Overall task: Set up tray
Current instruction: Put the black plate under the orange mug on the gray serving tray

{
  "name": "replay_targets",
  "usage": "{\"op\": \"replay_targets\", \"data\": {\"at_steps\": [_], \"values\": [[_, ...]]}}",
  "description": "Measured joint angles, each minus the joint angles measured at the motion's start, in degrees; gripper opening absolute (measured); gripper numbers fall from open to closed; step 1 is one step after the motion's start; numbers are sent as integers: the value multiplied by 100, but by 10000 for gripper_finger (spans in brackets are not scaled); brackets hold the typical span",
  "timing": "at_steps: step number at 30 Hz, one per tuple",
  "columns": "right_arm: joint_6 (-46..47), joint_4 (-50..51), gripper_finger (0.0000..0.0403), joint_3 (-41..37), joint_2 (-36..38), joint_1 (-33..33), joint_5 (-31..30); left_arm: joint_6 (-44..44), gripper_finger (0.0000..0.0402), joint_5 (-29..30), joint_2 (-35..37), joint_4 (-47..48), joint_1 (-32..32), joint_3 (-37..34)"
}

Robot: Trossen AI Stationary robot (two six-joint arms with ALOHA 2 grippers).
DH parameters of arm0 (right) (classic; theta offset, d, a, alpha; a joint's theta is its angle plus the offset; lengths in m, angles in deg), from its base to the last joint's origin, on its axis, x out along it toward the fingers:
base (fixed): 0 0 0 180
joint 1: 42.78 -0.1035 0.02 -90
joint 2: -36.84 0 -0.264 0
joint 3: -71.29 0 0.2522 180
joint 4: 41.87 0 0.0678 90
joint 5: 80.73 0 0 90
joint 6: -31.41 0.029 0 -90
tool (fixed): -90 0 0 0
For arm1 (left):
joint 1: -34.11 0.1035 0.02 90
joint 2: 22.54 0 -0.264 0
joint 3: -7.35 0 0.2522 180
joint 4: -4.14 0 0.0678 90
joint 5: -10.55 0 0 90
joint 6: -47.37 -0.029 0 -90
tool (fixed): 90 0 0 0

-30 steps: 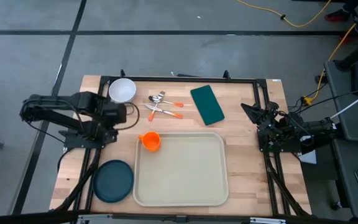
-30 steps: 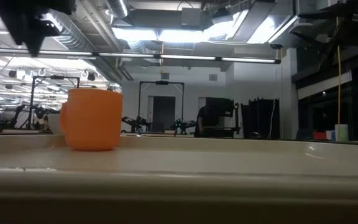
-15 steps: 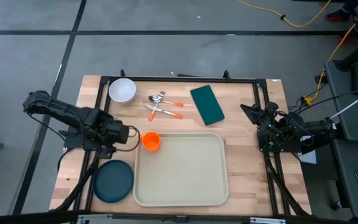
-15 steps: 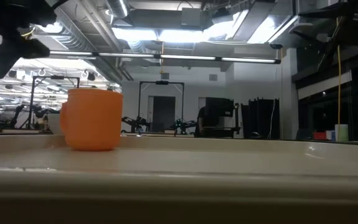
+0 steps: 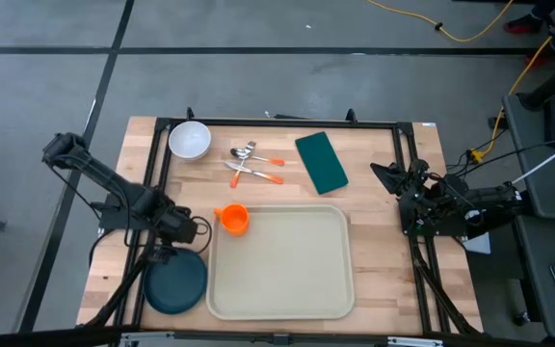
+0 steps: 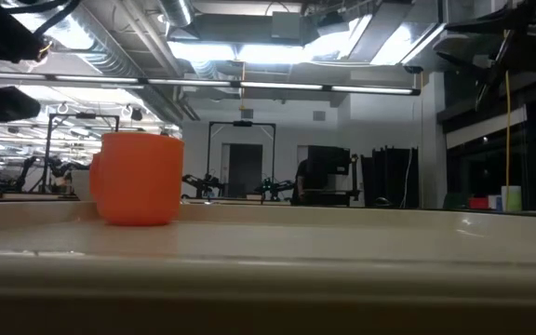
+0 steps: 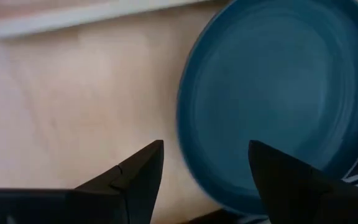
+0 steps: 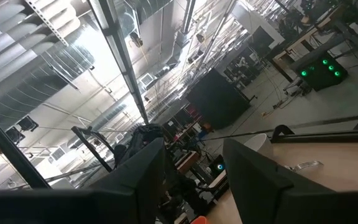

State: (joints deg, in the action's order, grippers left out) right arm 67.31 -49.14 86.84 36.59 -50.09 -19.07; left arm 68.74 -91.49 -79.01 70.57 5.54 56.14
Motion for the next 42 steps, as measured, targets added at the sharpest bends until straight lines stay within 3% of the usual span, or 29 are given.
{"op": "replay_targets", "data": {"at_steps": [9,28,34,40,42], "values": [[-4,20,169,0,0,2,-4,777,228,4,-32,-407,-182,-595],[118,17,169,0,2,1,-6,948,217,11,-294,-933,-182,-971],[116,17,169,0,2,2,-8,942,160,-303,-755,-960,-182,-971],[109,17,169,0,2,2,-8,952,31,-723,-1039,-1127,-180,-964],[103,18,169,0,2,0,-10,957,14,-760,-1045,-1284,-180,-955]]}}
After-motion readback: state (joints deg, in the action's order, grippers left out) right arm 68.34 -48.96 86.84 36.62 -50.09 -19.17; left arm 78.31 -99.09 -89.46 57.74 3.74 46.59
